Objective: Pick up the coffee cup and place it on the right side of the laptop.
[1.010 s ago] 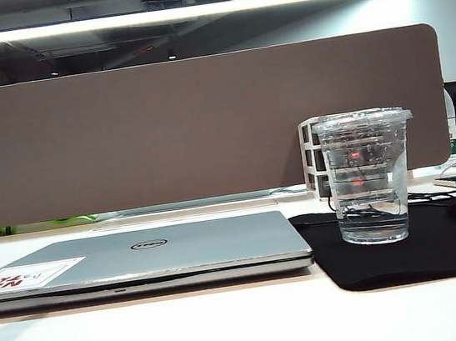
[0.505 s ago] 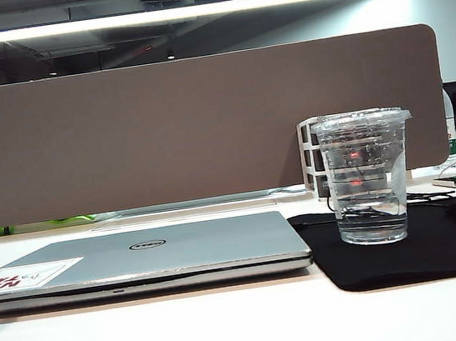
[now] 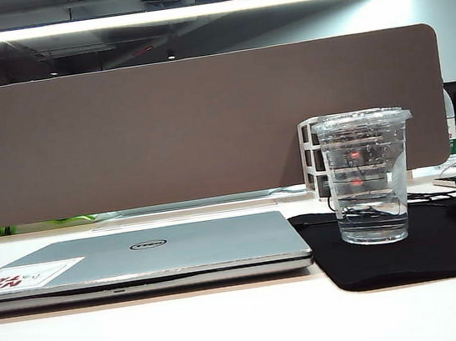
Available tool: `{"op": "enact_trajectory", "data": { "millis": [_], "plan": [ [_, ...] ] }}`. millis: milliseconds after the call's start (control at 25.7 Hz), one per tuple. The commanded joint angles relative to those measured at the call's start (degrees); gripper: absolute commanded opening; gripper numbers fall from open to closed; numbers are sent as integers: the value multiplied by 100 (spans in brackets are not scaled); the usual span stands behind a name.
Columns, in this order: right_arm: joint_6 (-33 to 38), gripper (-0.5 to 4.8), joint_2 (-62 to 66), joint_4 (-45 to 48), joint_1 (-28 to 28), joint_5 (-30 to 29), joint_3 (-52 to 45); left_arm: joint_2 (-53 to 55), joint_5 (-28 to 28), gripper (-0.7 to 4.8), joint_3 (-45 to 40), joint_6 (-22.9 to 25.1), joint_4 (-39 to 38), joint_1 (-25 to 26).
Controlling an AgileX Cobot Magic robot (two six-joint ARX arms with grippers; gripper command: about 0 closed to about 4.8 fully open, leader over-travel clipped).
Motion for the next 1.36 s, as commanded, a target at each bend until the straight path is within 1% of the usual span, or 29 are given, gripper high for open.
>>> {"op": "enact_trajectory", "data": {
  "millis": [39,117,233,427,1360],
  "plan": [
    [7,-1,-11,118,4,-4,-26,2,-315,-5,33,-24,-2,0],
    [2,-1,-11,146,4,2,-26,2,-341,-5,33,-24,0,0],
    [-2,-1,-11,151,2,179,-26,2,-339,-5,33,-17,-11,0],
    [0,-1,-11,164,2,706,-26,2,-337,-5,33,-22,-44,0],
    [2,-1,-11,59,13,684,-26,2,-293,-5,35,-22,-50,0]
  ]
}}
